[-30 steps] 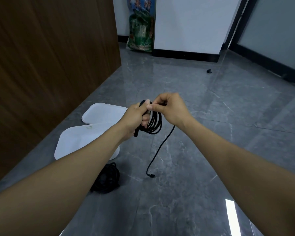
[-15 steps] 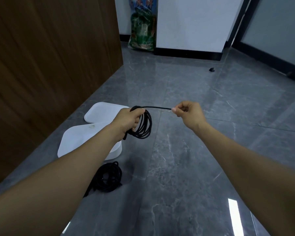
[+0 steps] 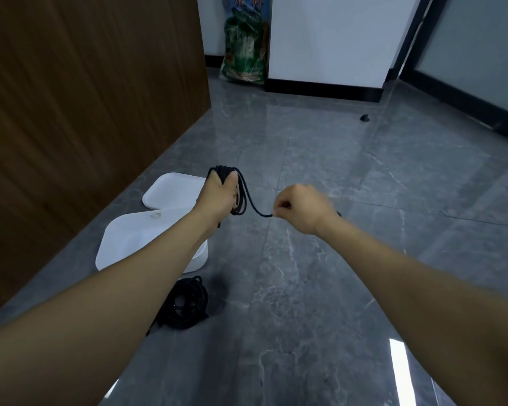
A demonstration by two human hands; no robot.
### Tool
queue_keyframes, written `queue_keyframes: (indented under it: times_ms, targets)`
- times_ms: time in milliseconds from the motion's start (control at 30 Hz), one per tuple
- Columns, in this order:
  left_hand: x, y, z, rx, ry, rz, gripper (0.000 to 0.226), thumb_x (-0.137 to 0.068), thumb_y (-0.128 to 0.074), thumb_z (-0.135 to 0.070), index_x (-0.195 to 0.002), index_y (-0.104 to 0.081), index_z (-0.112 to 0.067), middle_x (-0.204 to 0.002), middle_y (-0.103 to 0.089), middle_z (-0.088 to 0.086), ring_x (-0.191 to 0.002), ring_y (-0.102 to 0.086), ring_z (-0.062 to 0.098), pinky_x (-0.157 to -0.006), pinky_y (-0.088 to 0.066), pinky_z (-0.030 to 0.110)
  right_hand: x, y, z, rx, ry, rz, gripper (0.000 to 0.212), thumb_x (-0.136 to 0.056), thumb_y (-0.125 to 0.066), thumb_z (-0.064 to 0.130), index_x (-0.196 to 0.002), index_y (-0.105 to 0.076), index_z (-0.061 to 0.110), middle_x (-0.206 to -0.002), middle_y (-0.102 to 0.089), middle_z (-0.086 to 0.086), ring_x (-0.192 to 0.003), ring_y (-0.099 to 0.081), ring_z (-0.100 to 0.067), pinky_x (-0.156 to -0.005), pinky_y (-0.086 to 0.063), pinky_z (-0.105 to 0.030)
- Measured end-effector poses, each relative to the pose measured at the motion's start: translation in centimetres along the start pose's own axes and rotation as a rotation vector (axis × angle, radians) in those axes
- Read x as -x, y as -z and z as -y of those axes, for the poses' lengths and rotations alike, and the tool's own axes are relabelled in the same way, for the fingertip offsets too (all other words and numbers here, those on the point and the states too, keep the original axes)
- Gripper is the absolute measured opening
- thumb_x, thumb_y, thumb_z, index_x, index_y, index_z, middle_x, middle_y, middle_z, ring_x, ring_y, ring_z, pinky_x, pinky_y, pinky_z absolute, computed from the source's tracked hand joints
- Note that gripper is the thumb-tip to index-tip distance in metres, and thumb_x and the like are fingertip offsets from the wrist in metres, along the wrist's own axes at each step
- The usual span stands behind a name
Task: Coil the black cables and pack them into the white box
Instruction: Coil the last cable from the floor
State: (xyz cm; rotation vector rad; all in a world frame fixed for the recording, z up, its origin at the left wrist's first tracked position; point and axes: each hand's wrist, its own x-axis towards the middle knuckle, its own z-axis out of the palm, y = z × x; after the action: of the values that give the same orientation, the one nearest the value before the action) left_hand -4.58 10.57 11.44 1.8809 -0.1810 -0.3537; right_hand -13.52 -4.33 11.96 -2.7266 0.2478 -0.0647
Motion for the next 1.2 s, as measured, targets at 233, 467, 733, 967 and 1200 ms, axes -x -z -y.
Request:
queue_keyframes:
  times_ms: [233,467,733,967,1200]
  targets:
    - [1.5,-1.5,0.3,-0.240,-0.168,0.120,0.038,-0.101,-0.034,-0.037,-0.110,-0.050,-0.003,-0.092,-0.062,0.006,-0.086,-0.059,0.017,-0.078,-0.048,0.033,0.3,1.1,2.6,-0.349,0.174,0.108,0.010,-0.086,-0.065,0.011,-0.084,-0.069,0.002,-0.085,-0.065,-0.003,-0.085,-0.061,-0.020,-0.080,-0.047,-0.026]
    - [3.0,-1.7,-0.8,-0.006,-0.135,0.368,0.038,-0.103,-0.028,-0.034,-0.077,-0.047,-0.015,-0.051,-0.041,-0.003,-0.045,-0.046,0.008,-0.059,-0.038,0.024,0.2,1.4,1.3,-0.692,0.039,-0.068,0.012,-0.079,-0.074,0.012,-0.086,-0.065,0.008,-0.077,-0.062,0.000,-0.072,-0.057,-0.010,-0.075,-0.046,-0.022]
    - [4.0,-0.8,-2.7,-0.012,0.030,0.731,0.039,-0.101,-0.037,-0.033,-0.066,-0.039,-0.014,-0.043,-0.028,-0.007,-0.036,-0.024,0.006,-0.043,-0.026,0.018,1.1,1.1,1.3,-0.253,0.109,0.202,0.037,-0.074,-0.077,0.015,-0.105,-0.056,0.012,-0.103,-0.048,-0.005,-0.088,-0.052,-0.015,-0.073,-0.041,-0.019]
    - [3.8,-0.6,-2.9,-0.257,-0.152,0.553,0.011,-0.084,-0.063,-0.005,-0.083,-0.053,-0.009,-0.056,-0.050,-0.003,-0.051,-0.048,0.008,-0.055,-0.037,0.022,0.3,0.6,0.8,-0.230,-0.079,0.045,0.030,-0.089,-0.050,0.006,-0.059,-0.047,0.012,-0.056,-0.047,-0.003,-0.049,-0.041,-0.014,-0.045,-0.030,-0.025]
    - [3.4,-2.6,-1.2,-0.568,-0.355,-0.025,0.013,-0.091,-0.048,-0.022,-0.100,-0.053,-0.013,-0.100,-0.050,0.005,-0.092,-0.055,0.029,-0.075,-0.046,0.037,0.1,-0.3,0.6,-0.658,-0.385,-0.159,0.034,-0.096,-0.045,0.014,-0.063,-0.049,0.005,-0.058,-0.049,-0.005,-0.047,-0.040,-0.015,-0.045,-0.031,-0.024]
